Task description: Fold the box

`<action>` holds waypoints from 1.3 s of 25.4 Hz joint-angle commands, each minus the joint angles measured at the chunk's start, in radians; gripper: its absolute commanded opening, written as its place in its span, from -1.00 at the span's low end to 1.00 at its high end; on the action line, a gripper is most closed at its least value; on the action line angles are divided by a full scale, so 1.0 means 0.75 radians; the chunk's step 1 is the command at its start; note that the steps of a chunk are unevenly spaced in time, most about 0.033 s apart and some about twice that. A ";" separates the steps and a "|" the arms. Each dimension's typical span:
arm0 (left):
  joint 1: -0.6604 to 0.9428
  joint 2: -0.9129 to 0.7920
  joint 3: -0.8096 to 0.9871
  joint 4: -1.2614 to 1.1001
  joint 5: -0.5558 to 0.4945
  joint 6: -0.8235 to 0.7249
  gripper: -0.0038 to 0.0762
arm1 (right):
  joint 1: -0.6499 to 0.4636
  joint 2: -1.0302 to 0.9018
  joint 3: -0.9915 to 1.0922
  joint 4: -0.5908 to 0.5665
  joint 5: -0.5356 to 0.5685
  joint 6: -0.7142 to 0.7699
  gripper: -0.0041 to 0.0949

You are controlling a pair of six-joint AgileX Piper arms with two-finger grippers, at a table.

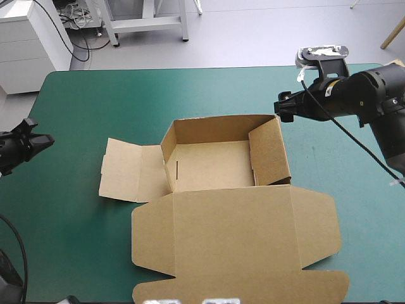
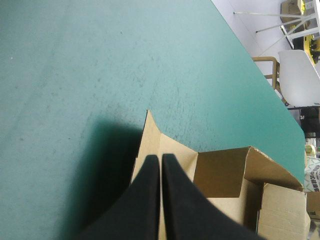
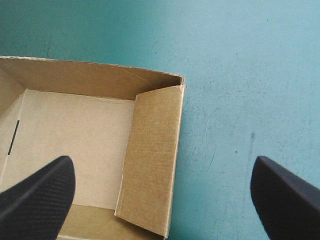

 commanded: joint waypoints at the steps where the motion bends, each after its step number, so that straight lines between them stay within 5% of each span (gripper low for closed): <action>1: 0.001 -0.051 -0.031 -0.093 0.003 0.000 -0.92 | -0.006 -0.083 0.020 0.001 -0.059 0.048 0.85; 18: 0.001 -0.051 -0.031 -0.101 0.013 -0.003 -0.92 | -0.006 0.354 0.158 0.061 -0.059 0.026 0.85; 33: 0.001 -0.051 -0.031 -0.101 0.000 -0.003 -0.92 | -0.006 0.486 0.161 0.062 -0.059 -0.001 0.85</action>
